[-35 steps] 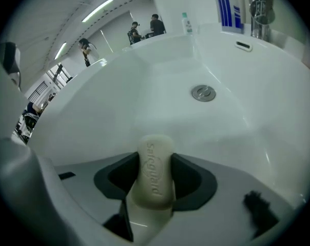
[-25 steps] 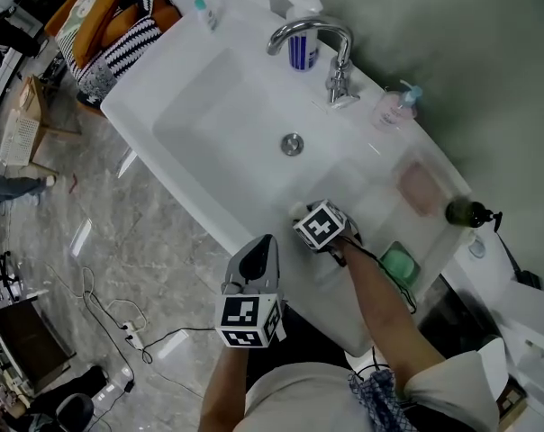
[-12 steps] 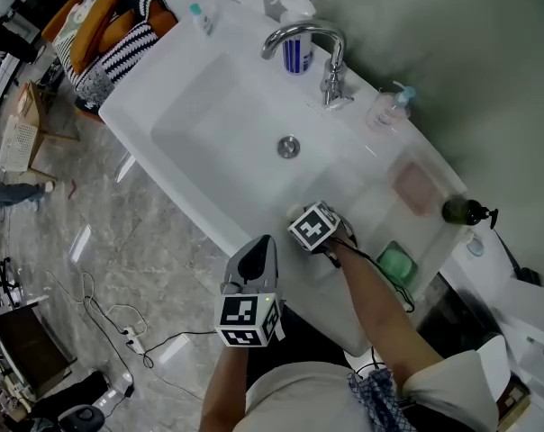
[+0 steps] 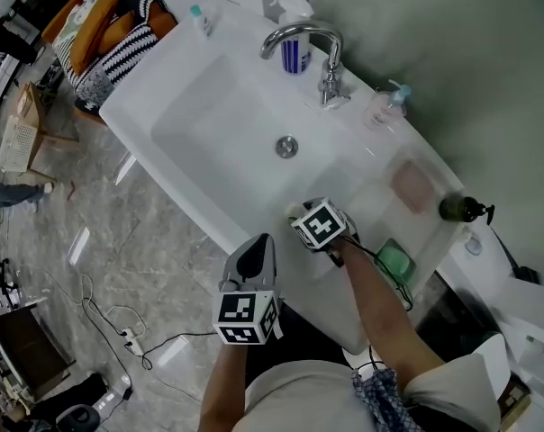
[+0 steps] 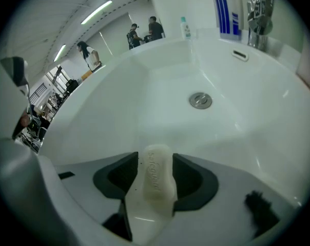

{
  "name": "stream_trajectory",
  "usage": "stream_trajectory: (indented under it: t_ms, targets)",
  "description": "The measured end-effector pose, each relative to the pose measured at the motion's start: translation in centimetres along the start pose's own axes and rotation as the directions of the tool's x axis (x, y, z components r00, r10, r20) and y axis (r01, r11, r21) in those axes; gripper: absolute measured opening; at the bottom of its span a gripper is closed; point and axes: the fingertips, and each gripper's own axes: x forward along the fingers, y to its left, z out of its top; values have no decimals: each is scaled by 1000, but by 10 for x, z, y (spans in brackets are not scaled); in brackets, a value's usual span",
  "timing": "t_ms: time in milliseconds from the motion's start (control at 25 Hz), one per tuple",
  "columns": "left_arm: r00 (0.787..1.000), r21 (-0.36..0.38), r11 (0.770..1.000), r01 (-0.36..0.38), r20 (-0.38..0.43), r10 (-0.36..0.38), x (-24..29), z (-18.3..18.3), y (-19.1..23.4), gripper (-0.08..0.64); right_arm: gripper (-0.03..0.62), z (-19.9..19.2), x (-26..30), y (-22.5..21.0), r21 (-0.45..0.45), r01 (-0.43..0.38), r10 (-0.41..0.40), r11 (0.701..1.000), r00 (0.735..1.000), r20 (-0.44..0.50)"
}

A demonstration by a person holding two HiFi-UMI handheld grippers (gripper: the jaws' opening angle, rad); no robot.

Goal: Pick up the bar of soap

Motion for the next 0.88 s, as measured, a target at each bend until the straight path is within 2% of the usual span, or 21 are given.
stream_trajectory:
  t_ms: [360, 520, 760, 880]
  targets:
    - [998, 32, 998, 49, 27, -50, -3, 12, -17, 6, 212, 23, -64, 6, -52, 20, -13, 998, 993, 119]
    - [997, 63, 996, 65, 44, -67, -7, 18, -25, 6, 212, 19, -82, 20, -33, -5, 10, 999, 990, 141]
    - [995, 86, 993, 84, 55, -89, -16, 25, -36, 2, 212, 24, -128, 33, -30, 95, -83, 995, 953, 293]
    - [992, 50, 994, 92, 86, -96, -18, 32, -37, 5, 212, 27, -145, 40, -19, 105, -92, 994, 937, 338]
